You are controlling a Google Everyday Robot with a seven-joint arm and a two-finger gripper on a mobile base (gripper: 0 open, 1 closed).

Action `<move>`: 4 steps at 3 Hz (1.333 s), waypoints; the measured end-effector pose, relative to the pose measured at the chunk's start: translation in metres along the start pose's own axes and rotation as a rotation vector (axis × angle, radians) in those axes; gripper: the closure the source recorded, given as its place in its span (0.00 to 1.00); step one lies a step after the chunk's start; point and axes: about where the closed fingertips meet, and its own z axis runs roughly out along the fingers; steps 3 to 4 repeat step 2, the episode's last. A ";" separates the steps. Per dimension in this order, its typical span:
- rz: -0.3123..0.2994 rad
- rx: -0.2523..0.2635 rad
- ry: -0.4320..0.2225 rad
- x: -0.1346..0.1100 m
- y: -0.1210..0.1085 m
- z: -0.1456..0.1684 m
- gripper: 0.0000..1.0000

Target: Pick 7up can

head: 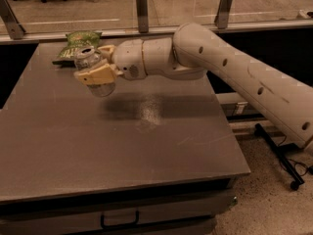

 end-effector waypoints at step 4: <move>0.013 -0.011 -0.027 -0.041 0.006 -0.010 1.00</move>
Offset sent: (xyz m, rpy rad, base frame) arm -0.0087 -0.0037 0.0357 0.0229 0.0102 0.0091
